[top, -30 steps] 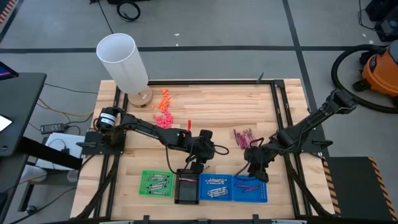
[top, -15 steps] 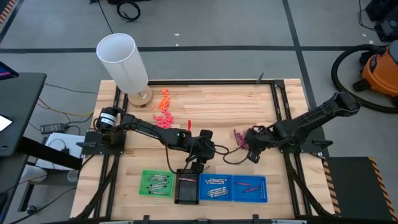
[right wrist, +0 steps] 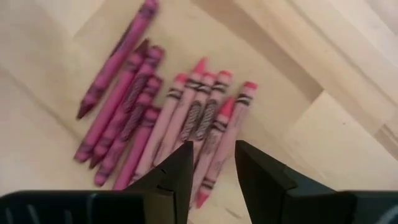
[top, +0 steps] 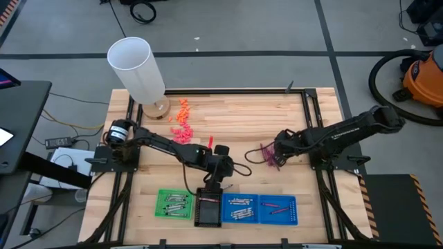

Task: Sort crayons
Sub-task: Put the pink crayon into the black bin

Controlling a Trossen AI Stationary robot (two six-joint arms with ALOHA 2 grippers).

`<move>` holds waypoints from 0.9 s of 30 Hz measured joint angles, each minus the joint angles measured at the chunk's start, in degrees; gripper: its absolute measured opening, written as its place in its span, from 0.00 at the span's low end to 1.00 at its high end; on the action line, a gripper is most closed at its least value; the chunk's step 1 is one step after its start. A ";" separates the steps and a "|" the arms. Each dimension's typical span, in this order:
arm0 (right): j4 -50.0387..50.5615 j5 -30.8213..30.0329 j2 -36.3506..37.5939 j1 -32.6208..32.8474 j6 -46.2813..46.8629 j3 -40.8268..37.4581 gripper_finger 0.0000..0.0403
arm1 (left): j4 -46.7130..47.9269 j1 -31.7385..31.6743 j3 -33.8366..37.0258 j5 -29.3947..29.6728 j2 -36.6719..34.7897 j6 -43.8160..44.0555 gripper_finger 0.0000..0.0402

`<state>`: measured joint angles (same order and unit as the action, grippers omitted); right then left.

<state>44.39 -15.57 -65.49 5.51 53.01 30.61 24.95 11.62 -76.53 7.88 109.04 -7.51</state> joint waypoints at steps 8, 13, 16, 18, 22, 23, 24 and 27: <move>-0.29 0.00 -0.26 -6.62 -2.00 -0.13 0.32 | 3.23 3.61 0.05 5.51 -2.32 -0.66 0.43; -1.57 -0.27 -1.73 -9.61 -4.85 -0.19 0.32 | 4.61 4.79 0.07 5.59 -2.39 -1.52 0.43; -2.68 -0.15 -2.71 -10.96 -6.81 -0.19 0.32 | 5.17 4.94 0.07 5.66 -2.39 -1.53 0.43; -2.97 0.09 -3.26 -11.65 -7.66 -0.19 0.32 | 4.54 4.94 0.77 5.70 -2.41 -1.55 0.43; -3.64 0.20 -4.59 -12.51 -9.27 -0.19 0.32 | 2.16 4.90 5.74 6.88 -3.05 -1.39 0.43; -3.76 0.41 -4.94 -12.64 -9.56 -0.19 0.32 | 1.49 4.87 6.67 7.99 -3.32 -1.19 0.43; -3.94 0.44 -5.38 -12.76 -9.72 -0.19 0.32 | 1.17 4.87 7.58 8.99 -4.03 -0.91 0.43; -5.19 1.29 -7.07 -13.48 -10.97 -0.19 0.32 | -0.10 4.87 9.60 10.75 -7.20 0.22 0.43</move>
<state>39.20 -14.28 -72.56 -7.97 42.04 30.41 24.85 16.49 -66.93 18.63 101.83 -7.29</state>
